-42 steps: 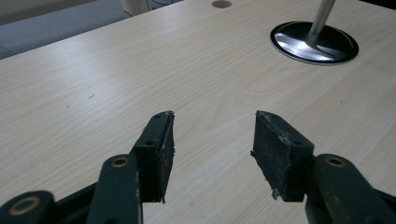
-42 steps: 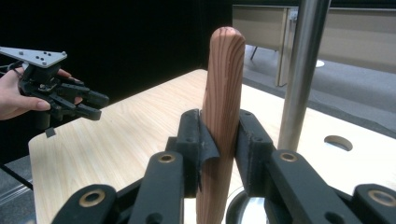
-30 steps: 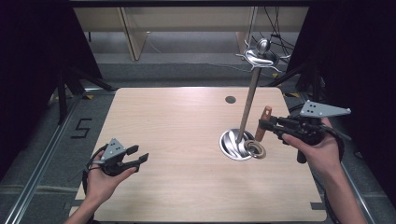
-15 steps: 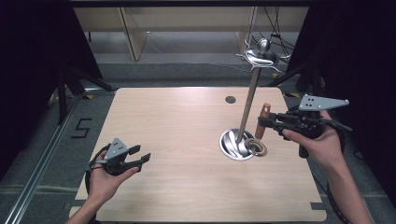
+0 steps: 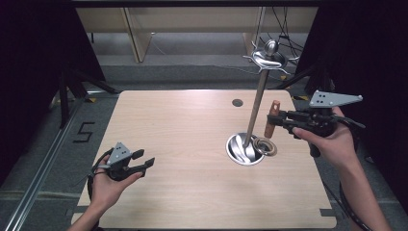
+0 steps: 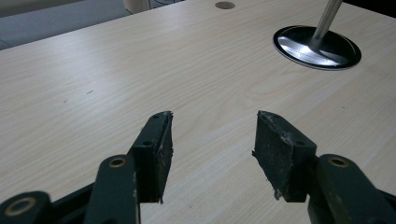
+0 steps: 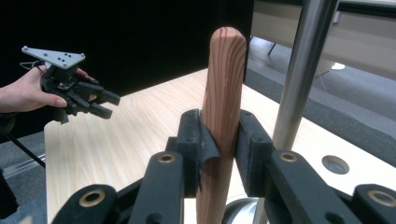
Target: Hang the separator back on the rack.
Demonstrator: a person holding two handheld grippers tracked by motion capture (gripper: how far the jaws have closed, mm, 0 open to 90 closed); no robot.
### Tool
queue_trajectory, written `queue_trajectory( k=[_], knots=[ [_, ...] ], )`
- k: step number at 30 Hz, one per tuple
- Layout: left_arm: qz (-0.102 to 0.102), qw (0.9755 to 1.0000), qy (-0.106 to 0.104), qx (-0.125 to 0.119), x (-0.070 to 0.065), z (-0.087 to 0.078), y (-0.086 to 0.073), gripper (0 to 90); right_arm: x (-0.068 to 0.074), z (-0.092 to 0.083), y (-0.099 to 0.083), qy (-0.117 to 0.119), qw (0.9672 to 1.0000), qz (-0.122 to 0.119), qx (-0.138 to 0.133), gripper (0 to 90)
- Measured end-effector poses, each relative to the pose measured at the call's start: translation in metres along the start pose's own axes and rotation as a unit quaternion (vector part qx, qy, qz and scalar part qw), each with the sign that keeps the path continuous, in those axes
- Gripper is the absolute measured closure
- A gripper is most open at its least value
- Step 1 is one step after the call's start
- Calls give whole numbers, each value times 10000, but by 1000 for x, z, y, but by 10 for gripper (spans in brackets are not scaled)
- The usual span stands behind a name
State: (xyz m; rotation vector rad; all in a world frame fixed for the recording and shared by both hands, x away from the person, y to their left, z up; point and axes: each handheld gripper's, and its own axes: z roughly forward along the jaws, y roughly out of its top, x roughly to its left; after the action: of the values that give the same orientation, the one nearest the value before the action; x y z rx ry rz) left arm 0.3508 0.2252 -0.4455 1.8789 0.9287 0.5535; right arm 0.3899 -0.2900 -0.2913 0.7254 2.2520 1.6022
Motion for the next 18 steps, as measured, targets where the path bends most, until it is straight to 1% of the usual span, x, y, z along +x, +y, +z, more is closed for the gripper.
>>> queue_trajectory(
  k=[1,2,3,4,5,6,7,8,9,10,11,13,14,15,16,17,18],
  knots=[
    [-35,10000,22,5,-1,-1,0,457,-1,0,1,2,10000,-67,16,742],
    [12,10000,16,6,0,-1,0,457,0,0,2,15,10000,-26,-8,742],
    [70,10000,35,-10,0,-1,1,457,1,1,2,-48,10000,-11,-73,742],
    [59,10000,34,-5,0,-1,1,457,0,0,4,-19,10000,-95,-15,742],
    [47,10000,35,-10,0,-1,0,457,0,1,5,25,9999,-126,-48,742],
    [61,10000,39,-12,0,-1,0,457,2,1,5,34,10000,1,-8,742],
    [62,10000,41,-11,0,-1,0,457,2,1,5,-5,10000,-14,19,742],
    [48,10000,40,-8,0,-2,0,457,3,2,4,-42,10000,-32,-61,742],
    [40,10000,41,-6,-1,-2,0,457,2,2,5,-62,9999,-77,-42,742],
    [46,10000,45,-11,0,-2,0,457,2,1,5,-33,10000,-79,29,742],
    [50,10000,50,-16,0,-2,0,457,2,1,5,-17,10000,-47,36,742],
    [-17,10000,59,-17,-1,-2,0,457,1,1,7,-33,10000,-88,15,742],
    [34,10000,50,-14,-1,-2,0,457,2,2,7,-40,10000,-66,-54,742],
    [-22,10000,58,-7,-2,-2,0,457,1,2,8,6,9999,-112,-31,742],
    [2,10000,61,11,-1,-2,0,457,2,1,9,6,10000,-83,-4,742],
    [77,10000,50,8,0,-2,0,457,2,1,10,29,9999,-87,-42,742],
    [79,10000,50,8,0,-2,0,457,2,1,11,17,10000,-60,-31,742]
  ],
)
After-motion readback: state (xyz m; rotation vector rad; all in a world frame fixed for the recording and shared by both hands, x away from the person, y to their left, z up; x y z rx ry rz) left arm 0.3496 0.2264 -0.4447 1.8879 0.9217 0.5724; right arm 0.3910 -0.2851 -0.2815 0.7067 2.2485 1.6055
